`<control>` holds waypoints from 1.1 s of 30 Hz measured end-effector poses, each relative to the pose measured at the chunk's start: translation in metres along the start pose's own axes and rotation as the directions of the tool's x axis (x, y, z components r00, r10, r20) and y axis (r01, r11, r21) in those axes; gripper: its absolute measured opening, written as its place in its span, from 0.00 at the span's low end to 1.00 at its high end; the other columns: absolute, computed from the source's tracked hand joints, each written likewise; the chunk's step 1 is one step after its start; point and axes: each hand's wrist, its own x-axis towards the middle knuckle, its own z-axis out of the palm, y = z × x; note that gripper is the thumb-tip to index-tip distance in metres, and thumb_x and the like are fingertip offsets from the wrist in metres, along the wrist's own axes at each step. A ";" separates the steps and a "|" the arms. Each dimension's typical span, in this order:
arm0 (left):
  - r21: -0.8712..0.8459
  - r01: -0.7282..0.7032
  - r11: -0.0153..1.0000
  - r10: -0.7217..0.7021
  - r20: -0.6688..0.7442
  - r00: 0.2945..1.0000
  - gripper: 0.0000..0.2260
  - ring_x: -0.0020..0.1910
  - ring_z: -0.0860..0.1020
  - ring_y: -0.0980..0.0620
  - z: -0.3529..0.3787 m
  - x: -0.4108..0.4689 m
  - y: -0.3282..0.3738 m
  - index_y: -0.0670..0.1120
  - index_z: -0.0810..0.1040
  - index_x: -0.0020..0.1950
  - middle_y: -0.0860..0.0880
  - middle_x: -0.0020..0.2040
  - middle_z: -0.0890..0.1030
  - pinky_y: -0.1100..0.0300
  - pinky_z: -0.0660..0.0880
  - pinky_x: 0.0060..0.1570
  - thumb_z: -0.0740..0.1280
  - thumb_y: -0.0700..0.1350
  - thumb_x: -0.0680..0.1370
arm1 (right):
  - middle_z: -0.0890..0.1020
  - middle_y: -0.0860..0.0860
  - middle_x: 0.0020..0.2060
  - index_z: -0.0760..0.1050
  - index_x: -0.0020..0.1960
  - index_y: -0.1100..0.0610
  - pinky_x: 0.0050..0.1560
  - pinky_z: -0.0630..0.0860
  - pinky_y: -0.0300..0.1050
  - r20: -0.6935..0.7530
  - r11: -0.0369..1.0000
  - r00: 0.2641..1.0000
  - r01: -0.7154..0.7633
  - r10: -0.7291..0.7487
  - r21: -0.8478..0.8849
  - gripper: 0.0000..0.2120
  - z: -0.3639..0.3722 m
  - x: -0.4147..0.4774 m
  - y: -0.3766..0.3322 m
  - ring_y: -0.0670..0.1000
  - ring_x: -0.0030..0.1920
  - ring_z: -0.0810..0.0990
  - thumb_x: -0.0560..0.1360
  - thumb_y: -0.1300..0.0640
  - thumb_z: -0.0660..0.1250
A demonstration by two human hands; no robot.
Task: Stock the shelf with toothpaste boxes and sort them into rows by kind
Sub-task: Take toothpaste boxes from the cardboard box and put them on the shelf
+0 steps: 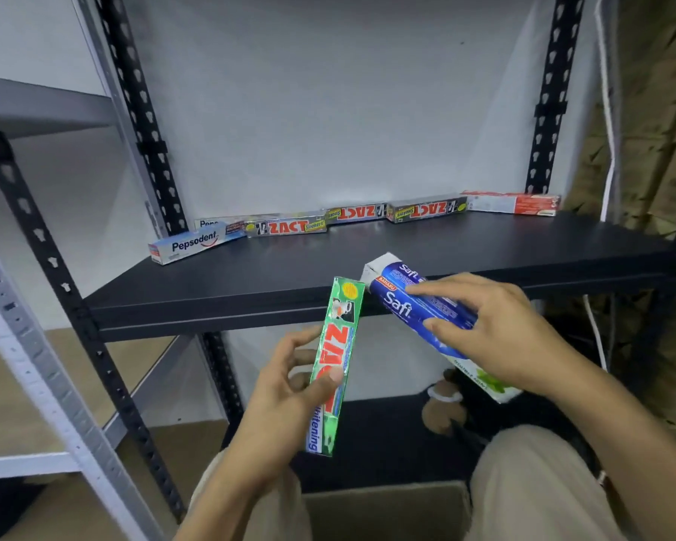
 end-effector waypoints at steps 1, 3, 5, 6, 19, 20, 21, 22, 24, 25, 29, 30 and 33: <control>0.043 -0.038 0.998 0.038 0.004 0.999 0.18 0.55 0.82 0.54 -0.002 0.004 0.007 0.63 0.76 0.63 0.55 0.57 0.81 0.51 0.80 0.54 0.72 0.46 0.77 | 0.78 0.40 0.58 0.77 0.65 0.37 0.50 0.79 0.39 0.013 1.000 1.000 0.008 -0.007 -0.030 0.19 -0.005 0.007 0.000 0.41 0.59 0.76 0.76 0.52 0.72; 0.147 -0.100 0.984 0.101 -0.005 0.995 0.18 0.54 0.81 0.55 -0.004 0.017 0.020 0.65 0.76 0.63 0.56 0.57 0.80 0.56 0.80 0.52 0.72 0.46 0.78 | 0.78 0.41 0.60 0.76 0.65 0.36 0.49 0.80 0.41 0.042 0.998 0.999 -0.010 0.012 -0.063 0.19 -0.014 0.023 0.002 0.43 0.59 0.77 0.77 0.50 0.71; 0.262 -0.151 0.953 0.165 -0.029 0.986 0.18 0.54 0.80 0.59 -0.006 0.032 0.032 0.66 0.77 0.62 0.58 0.57 0.80 0.60 0.79 0.50 0.72 0.45 0.78 | 0.78 0.43 0.60 0.76 0.64 0.35 0.47 0.80 0.42 0.066 0.995 0.996 -0.045 0.051 -0.085 0.18 -0.022 0.039 0.003 0.44 0.56 0.79 0.77 0.49 0.71; 0.324 -0.177 0.929 0.198 -0.033 0.980 0.18 0.54 0.79 0.61 -0.008 0.041 0.037 0.66 0.77 0.62 0.59 0.57 0.80 0.63 0.77 0.50 0.72 0.45 0.78 | 0.79 0.44 0.60 0.77 0.64 0.34 0.47 0.80 0.42 0.074 0.994 0.995 -0.056 0.063 -0.099 0.18 -0.026 0.048 0.004 0.44 0.55 0.80 0.77 0.50 0.71; 0.914 -0.275 0.298 0.274 0.194 0.942 0.20 0.65 0.73 0.52 -0.012 0.169 0.073 0.66 0.71 0.71 0.60 0.69 0.75 0.47 0.70 0.64 0.67 0.55 0.80 | 0.77 0.46 0.68 0.79 0.64 0.39 0.54 0.66 0.39 0.264 0.937 0.959 -0.008 0.107 -0.349 0.18 -0.058 0.159 0.059 0.43 0.55 0.71 0.79 0.57 0.70; 0.920 -0.282 0.270 0.278 0.206 0.938 0.20 0.66 0.72 0.53 -0.011 0.179 0.071 0.66 0.70 0.72 0.60 0.70 0.74 0.47 0.69 0.64 0.66 0.55 0.80 | 0.77 0.47 0.67 0.79 0.63 0.39 0.53 0.67 0.39 0.252 0.935 0.962 -0.013 0.108 -0.353 0.18 -0.060 0.165 0.069 0.44 0.55 0.71 0.78 0.57 0.70; 0.922 -0.295 0.251 0.287 0.220 0.932 0.20 0.67 0.72 0.53 -0.009 0.188 0.069 0.66 0.69 0.72 0.61 0.71 0.74 0.47 0.69 0.64 0.65 0.55 0.81 | 0.77 0.48 0.67 0.79 0.63 0.39 0.53 0.67 0.39 0.238 0.935 0.965 -0.021 0.112 -0.354 0.18 -0.062 0.171 0.079 0.45 0.55 0.71 0.79 0.58 0.70; 0.917 -0.314 0.245 0.297 0.237 0.925 0.20 0.68 0.72 0.53 -0.007 0.198 0.066 0.66 0.69 0.72 0.61 0.71 0.74 0.48 0.69 0.65 0.65 0.55 0.81 | 0.76 0.49 0.67 0.79 0.62 0.39 0.54 0.69 0.40 0.220 0.938 0.968 -0.037 0.119 -0.344 0.18 -0.064 0.176 0.090 0.46 0.56 0.72 0.79 0.58 0.69; 0.896 -0.360 0.260 0.313 0.275 0.909 0.20 0.70 0.71 0.54 -0.004 0.219 0.060 0.65 0.70 0.72 0.61 0.71 0.74 0.47 0.69 0.66 0.65 0.53 0.80 | 0.76 0.48 0.68 0.79 0.61 0.37 0.56 0.73 0.43 0.169 0.951 0.976 -0.083 0.139 -0.299 0.18 -0.066 0.185 0.113 0.48 0.59 0.74 0.79 0.58 0.69; 0.885 -0.381 0.270 0.320 0.291 0.902 0.20 0.70 0.71 0.54 -0.002 0.229 0.057 0.65 0.71 0.71 0.61 0.71 0.74 0.47 0.70 0.67 0.66 0.52 0.80 | 0.76 0.48 0.69 0.80 0.61 0.37 0.59 0.74 0.44 0.138 0.954 0.980 -0.102 0.146 -0.282 0.18 -0.067 0.188 0.124 0.49 0.62 0.74 0.79 0.58 0.69; 0.854 -0.458 0.246 0.364 0.356 0.861 0.20 0.70 0.73 0.53 0.010 0.268 0.047 0.62 0.73 0.71 0.60 0.70 0.75 0.50 0.72 0.66 0.68 0.49 0.80 | 0.76 0.46 0.69 0.80 0.62 0.39 0.66 0.71 0.45 0.012 0.948 0.988 -0.142 0.152 -0.286 0.17 -0.067 0.200 0.158 0.51 0.69 0.73 0.80 0.59 0.67; 0.851 -0.470 0.234 0.378 0.366 0.850 0.20 0.70 0.73 0.53 0.013 0.277 0.044 0.61 0.74 0.71 0.60 0.70 0.75 0.50 0.72 0.66 0.68 0.47 0.80 | 0.77 0.45 0.69 0.80 0.62 0.40 0.65 0.71 0.44 -0.019 0.945 0.989 -0.148 0.149 -0.292 0.17 -0.067 0.203 0.164 0.51 0.68 0.73 0.80 0.59 0.67; 0.846 -0.492 0.204 0.393 0.390 0.833 0.20 0.70 0.73 0.52 0.018 0.302 0.036 0.60 0.74 0.71 0.60 0.71 0.75 0.50 0.72 0.66 0.66 0.46 0.80 | 0.78 0.44 0.68 0.80 0.62 0.40 0.66 0.71 0.45 -0.049 0.945 0.988 -0.154 0.146 -0.287 0.17 -0.067 0.214 0.181 0.50 0.69 0.73 0.80 0.59 0.67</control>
